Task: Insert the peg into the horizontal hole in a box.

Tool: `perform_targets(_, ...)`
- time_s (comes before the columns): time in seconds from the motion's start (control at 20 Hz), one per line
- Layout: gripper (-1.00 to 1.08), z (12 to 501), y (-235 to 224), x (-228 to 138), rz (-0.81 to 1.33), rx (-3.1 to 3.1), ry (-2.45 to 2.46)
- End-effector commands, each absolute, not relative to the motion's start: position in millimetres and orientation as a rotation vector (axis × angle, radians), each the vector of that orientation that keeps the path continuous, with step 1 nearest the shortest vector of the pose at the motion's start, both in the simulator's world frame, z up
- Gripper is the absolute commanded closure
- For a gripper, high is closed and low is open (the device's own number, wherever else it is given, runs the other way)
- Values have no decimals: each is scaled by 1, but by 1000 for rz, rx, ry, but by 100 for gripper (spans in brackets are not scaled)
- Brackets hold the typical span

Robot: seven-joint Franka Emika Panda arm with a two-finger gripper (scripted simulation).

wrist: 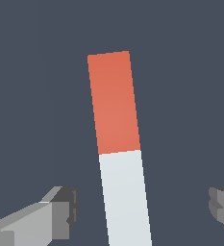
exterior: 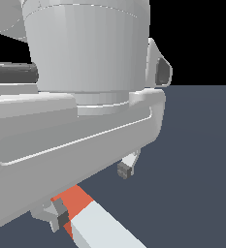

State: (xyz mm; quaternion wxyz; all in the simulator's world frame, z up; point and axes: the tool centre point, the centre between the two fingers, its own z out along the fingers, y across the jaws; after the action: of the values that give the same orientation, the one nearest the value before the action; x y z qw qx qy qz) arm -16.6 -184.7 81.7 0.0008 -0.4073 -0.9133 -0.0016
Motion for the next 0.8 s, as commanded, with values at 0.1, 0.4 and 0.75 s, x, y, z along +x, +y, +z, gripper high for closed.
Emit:
perform_targets(0.1,-92,75,-199,-10,-3,-1187,-2908)
perform_targets(0.4,-92,70,-210,-4,0,-1119,-2936)
perform_targets(0.75,-92,69,-211,-2,0,-1110,-2939)
